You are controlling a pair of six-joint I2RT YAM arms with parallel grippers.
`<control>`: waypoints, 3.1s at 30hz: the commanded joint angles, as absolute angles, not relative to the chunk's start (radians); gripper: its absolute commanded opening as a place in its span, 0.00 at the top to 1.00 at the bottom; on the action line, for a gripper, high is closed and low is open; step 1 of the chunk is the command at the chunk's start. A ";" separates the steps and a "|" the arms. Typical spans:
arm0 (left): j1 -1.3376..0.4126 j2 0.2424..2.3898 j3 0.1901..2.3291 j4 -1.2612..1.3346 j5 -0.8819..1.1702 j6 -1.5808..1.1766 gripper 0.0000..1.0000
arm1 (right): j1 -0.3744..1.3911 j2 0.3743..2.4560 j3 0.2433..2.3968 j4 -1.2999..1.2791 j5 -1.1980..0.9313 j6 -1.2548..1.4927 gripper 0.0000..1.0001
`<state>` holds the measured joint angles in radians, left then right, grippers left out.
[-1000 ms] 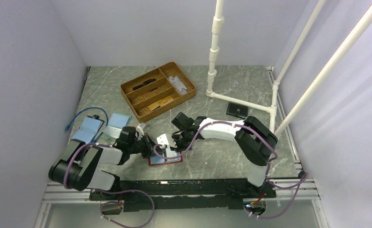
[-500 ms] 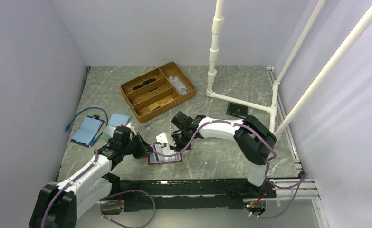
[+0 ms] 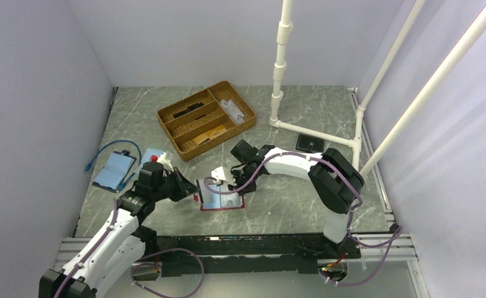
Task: Take the credit cards out of the card holder
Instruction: Remove the credit card from the card holder, then place the credit card in the storage box.
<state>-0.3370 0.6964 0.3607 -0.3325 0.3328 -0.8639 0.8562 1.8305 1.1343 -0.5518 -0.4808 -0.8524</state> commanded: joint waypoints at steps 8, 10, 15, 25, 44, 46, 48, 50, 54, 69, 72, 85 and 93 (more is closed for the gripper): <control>-0.330 0.801 0.426 -0.138 0.486 -0.798 1.00 | 0.745 1.693 1.173 -0.789 -0.685 -0.908 0.63; -0.330 0.827 0.450 -0.116 0.506 -0.786 1.00 | 0.719 1.668 1.179 -0.808 -0.728 -0.921 0.56; -0.330 0.937 0.540 -0.009 0.662 -0.723 1.00 | 0.623 1.592 1.205 -0.894 -0.852 -1.026 0.45; -0.351 1.119 0.808 -0.065 0.798 -0.271 1.00 | 0.449 1.456 1.312 -1.022 -0.937 -1.155 0.28; -0.465 1.188 0.915 -0.044 0.872 0.057 1.00 | 0.566 1.791 1.775 -1.151 -1.005 -1.011 0.46; -0.465 1.190 0.920 -0.059 0.867 0.067 1.00 | 0.581 1.802 1.785 -1.168 -1.019 -1.011 0.64; -0.465 1.192 0.922 -0.067 0.867 0.070 1.00 | 0.587 1.807 1.793 -1.179 -1.029 -1.012 0.93; -0.464 1.193 0.926 -0.070 0.851 0.048 0.99 | 0.586 1.806 1.794 -1.178 -1.024 -1.019 1.00; -0.423 1.181 0.971 -0.190 0.712 0.029 0.41 | 0.570 1.797 1.804 -1.093 -0.942 -0.987 1.00; -0.322 1.083 0.895 -0.407 0.104 0.100 0.02 | 0.542 2.016 1.908 -0.507 -0.359 -1.269 1.00; -0.322 1.060 0.882 -0.401 0.054 0.102 0.01 | 0.532 2.070 1.906 -0.421 -0.340 -1.330 1.00; -0.321 1.029 0.866 -0.391 0.031 0.107 0.01 | 0.502 2.237 1.953 -0.287 -0.329 -1.392 1.00; -0.321 1.032 0.867 -0.391 0.044 0.106 0.01 | 0.502 2.312 1.955 -0.231 -0.300 -1.435 1.00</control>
<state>-0.3214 1.0447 0.8639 -0.4095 0.0463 0.0856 0.5037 2.2818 1.9106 -0.3019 -0.3191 -1.3907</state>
